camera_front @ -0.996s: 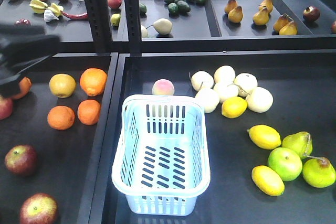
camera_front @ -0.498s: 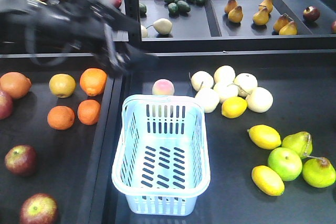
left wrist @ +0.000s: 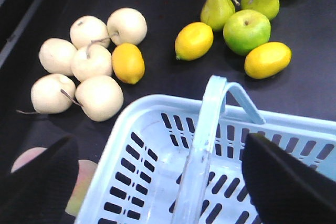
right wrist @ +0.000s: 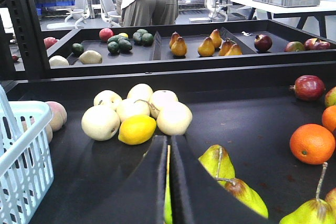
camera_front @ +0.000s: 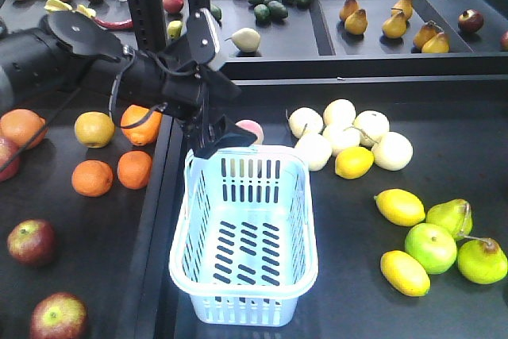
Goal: Pick three apples into basket with both arms
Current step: 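Reach the left gripper over to the light-blue basket's handle, then close the left gripper on the handle and lift the basket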
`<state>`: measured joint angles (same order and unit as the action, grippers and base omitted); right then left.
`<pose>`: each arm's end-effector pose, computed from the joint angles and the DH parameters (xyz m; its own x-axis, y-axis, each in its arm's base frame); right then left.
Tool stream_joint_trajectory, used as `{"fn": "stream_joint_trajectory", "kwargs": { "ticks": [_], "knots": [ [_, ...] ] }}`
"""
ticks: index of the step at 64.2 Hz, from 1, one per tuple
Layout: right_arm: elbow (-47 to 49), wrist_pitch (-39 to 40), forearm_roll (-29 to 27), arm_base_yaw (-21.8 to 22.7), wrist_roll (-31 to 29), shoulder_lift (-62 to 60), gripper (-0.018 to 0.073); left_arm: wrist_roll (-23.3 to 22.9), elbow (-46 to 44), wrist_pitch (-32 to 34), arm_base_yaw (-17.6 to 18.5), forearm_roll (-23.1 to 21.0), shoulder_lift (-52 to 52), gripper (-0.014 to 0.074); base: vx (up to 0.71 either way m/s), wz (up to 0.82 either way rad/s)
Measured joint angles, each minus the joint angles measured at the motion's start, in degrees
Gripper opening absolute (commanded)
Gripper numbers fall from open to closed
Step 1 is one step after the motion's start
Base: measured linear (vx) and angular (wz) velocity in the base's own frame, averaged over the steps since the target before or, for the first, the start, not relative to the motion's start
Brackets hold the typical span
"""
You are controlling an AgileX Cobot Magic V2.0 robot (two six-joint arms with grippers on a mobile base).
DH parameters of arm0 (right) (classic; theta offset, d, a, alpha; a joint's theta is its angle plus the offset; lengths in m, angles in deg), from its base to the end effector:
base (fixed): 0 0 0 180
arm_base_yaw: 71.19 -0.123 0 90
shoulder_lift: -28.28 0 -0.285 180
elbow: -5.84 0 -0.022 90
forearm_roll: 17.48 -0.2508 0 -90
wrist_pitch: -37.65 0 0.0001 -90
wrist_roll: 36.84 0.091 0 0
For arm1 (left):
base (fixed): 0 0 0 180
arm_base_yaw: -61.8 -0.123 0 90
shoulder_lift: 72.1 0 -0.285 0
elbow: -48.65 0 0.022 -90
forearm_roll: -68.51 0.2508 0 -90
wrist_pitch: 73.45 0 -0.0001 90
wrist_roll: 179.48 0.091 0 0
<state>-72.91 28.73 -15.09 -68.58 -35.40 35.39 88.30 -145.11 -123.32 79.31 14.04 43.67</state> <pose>0.0563 -0.0032 0.1907 -0.0839 -0.0123 -0.9964 0.0506 0.9986 -0.0166 0.3860 -0.1812 0.2972 -0.0233 0.5949 -0.8034 0.9451 0.2750 0.1763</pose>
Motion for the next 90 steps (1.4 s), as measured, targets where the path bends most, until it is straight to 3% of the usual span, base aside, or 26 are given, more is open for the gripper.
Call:
{"fn": "stream_joint_trajectory", "kwargs": {
  "ticks": [36, 43, 50, 65, 77, 90],
  "knots": [
    [0.0, 0.0, 0.0, 0.0, 0.0, 0.0, -0.0005, -0.06, -0.27, -1.64, 0.0, 1.19, 10.11, 0.0573, 0.0, 0.0],
    [0.0, 0.0, 0.0, 0.0, 0.0, 0.0, -0.0005, -0.06, -0.33, -1.78, 0.0, 1.2, 10.11, 0.051, 0.0, 0.0],
    [0.0, 0.0, 0.0, 0.0, 0.0, 0.0, -0.0005, -1.15, -0.33, -2.14, 0.0, 1.2, 10.06, 0.0382, 0.0, 0.0],
    [0.0, 0.0, 0.0, 0.0, 0.0, 0.0, -0.0005, -4.4, -0.47, -2.97, 0.0, 1.27, 8.19, -0.0004, 0.0, 0.0],
    [0.0, 0.0, 0.0, 0.0, 0.0, 0.0, -0.0005, -6.71, -0.47, -5.53, 0.0, 2.32, 3.22, -0.0008, 0.0, 0.0],
    [0.0, 0.0, 0.0, 0.0, 0.0, 0.0, -0.0005, -16.67, -0.47, -11.8, 0.0, 2.59, -3.59, -0.0008, 0.0, 0.0]
  ]
}}
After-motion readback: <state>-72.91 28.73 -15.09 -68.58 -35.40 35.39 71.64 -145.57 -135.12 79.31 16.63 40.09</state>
